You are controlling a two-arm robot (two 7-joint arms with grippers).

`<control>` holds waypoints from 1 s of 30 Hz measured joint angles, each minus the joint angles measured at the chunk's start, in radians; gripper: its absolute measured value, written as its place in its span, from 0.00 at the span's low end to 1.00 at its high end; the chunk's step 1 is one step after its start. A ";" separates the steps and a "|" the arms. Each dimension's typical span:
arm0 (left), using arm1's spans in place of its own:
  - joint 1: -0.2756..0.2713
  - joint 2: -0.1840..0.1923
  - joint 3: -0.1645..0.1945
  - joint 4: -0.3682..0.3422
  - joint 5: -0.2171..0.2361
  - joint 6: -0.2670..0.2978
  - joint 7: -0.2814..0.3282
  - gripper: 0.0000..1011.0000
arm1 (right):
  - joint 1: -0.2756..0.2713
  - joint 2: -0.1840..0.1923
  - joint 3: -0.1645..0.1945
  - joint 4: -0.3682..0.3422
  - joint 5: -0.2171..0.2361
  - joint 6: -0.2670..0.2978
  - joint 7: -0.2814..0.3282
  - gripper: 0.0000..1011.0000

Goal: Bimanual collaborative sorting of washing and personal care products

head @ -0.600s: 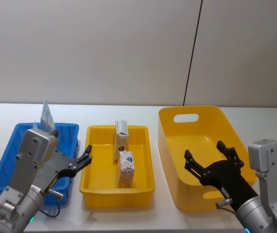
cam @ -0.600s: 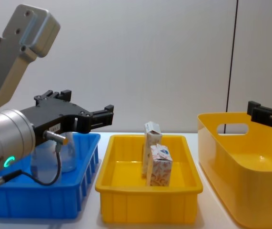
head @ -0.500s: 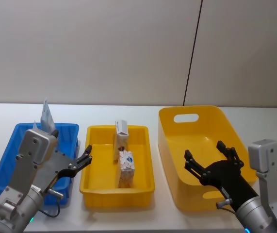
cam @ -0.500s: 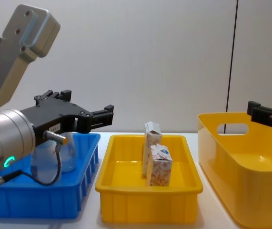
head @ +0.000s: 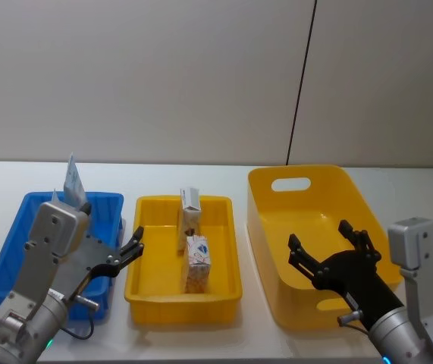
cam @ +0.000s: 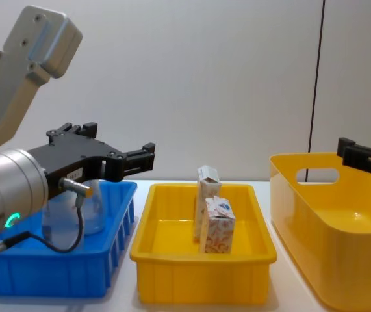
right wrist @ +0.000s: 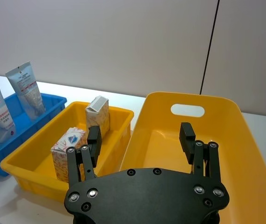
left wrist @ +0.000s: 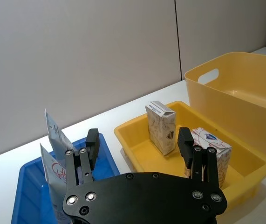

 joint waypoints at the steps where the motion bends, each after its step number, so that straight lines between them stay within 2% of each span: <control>1: 0.000 0.000 0.000 0.000 0.000 0.000 0.000 0.99 | 0.000 0.000 0.000 0.000 0.000 0.000 0.000 0.99; 30: 0.000 0.000 0.000 0.000 0.000 0.000 0.000 0.99 | 0.000 0.000 0.000 0.001 0.000 0.000 0.001 0.99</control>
